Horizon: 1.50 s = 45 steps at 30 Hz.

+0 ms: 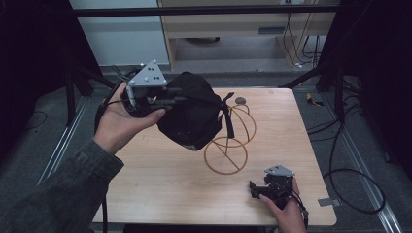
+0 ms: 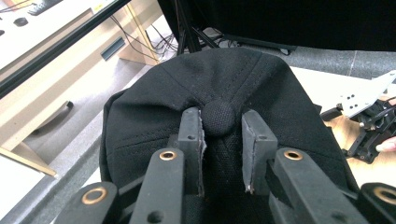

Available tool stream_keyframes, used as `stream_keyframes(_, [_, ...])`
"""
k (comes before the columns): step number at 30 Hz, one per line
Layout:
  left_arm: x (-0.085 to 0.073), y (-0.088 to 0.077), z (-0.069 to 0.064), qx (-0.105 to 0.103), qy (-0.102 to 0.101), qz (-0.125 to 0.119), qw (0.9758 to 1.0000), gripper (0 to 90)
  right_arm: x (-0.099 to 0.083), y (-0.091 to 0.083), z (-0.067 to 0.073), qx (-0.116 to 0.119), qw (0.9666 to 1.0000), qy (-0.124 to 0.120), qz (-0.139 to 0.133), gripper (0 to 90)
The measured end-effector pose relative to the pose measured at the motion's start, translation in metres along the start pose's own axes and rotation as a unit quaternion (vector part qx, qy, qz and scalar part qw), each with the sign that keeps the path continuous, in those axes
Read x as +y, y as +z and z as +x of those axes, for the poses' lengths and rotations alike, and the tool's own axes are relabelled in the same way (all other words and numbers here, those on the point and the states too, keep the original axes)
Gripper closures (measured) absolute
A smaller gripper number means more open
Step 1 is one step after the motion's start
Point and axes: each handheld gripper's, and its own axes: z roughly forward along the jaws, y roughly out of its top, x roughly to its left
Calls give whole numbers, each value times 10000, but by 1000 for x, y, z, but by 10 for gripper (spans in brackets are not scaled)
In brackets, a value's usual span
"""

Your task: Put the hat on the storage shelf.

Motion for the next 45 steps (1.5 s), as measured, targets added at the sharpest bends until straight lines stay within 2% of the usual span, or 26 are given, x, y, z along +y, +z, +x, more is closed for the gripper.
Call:
stream_keyframes(4, [5,4,-3,-26,66,19,10000,722,0,0,0,4,10000,12,-9,4])
stream_keyframes(12, [14,16,-7,-105,74,22,9999,722,0,0,0,4,10000,12,-9,4])
stream_keyframes(15, [17,22,-8,-146,42,-26,9999,722,0,0,0,4,10000,14,-9,4])
stream_keyframes(19, [23,32,-11,-207,109,1,9997,722,0,0,0,2,10000,8,0,4])
stream_keyframes(28, [36,44,-16,-232,160,-46,9996,722,0,0,0,5,10000,11,-14,4])
stream_keyframes(34, [42,54,-18,-313,204,42,9993,721,0,0,0,2,10000,10,-2,4])
stream_keyframes(45, [43,84,-15,-363,66,164,9992,722,0,0,0,3,10000,11,-2,4])
